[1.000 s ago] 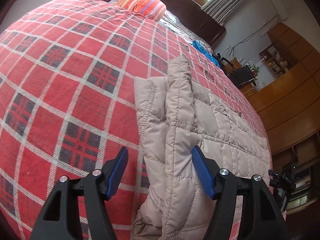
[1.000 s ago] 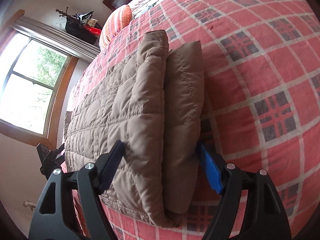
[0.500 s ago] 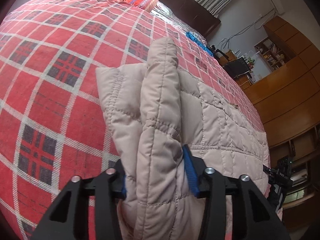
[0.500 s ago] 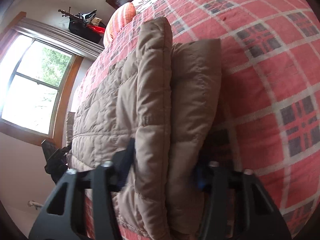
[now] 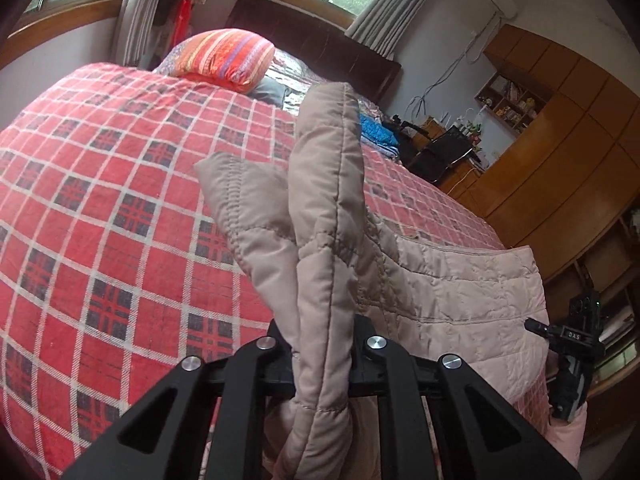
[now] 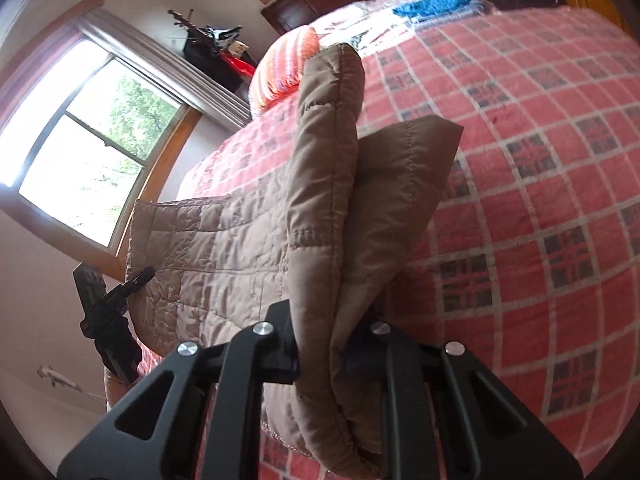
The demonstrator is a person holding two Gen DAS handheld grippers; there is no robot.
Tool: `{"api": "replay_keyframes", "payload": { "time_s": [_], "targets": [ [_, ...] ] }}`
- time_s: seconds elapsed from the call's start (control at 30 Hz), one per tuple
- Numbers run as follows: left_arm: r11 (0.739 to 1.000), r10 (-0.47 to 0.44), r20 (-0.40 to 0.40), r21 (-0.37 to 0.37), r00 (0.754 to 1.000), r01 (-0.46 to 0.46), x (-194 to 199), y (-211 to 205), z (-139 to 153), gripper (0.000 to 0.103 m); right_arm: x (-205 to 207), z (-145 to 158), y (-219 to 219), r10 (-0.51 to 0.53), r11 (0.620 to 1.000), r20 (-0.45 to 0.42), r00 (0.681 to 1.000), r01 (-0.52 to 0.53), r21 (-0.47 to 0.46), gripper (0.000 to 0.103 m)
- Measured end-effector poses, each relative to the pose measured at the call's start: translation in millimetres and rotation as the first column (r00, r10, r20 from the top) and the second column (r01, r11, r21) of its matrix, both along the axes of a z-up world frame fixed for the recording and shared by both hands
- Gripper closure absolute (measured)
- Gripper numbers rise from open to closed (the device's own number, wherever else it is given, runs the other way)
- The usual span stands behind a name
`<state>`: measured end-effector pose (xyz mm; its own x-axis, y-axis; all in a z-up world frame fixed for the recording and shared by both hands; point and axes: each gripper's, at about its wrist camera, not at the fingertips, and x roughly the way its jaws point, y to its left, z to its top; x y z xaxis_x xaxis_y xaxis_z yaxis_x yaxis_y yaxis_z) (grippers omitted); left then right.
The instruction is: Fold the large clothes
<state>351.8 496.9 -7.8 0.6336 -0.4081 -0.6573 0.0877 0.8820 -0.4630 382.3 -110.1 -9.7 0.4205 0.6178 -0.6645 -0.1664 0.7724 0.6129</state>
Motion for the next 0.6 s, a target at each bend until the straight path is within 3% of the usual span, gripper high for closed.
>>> {"api": "replay_keyframes", "payload": {
  "time_s": [0.13,0.3,0.43,0.6],
  "targets": [
    [1.0,-0.026,0.073,0.007,0.997,0.026,-45,-2,36,0.091,-40,30,-7,0.023,1.0,0.057,0.998,-0.023,-0.007,0.089],
    [0.999,-0.034,0.126,-0.005,0.991,0.035,-106,8,55,0.091,-96,51,-13,0.043,0.999,0.113,0.993,-0.042,-0.008,0.09],
    [0.999,-0.043,0.109,-0.025,0.993,0.046,-144,15,46,0.091,-130,48,-5,0.063,0.998,0.114,0.991,-0.062,-0.013,0.09],
    [0.999,-0.052,0.02,-0.001,0.998,0.052,-163,18,0,0.09,-157,11,8,0.091,0.995,0.044,0.995,-0.088,-0.055,0.089]
  ]
}}
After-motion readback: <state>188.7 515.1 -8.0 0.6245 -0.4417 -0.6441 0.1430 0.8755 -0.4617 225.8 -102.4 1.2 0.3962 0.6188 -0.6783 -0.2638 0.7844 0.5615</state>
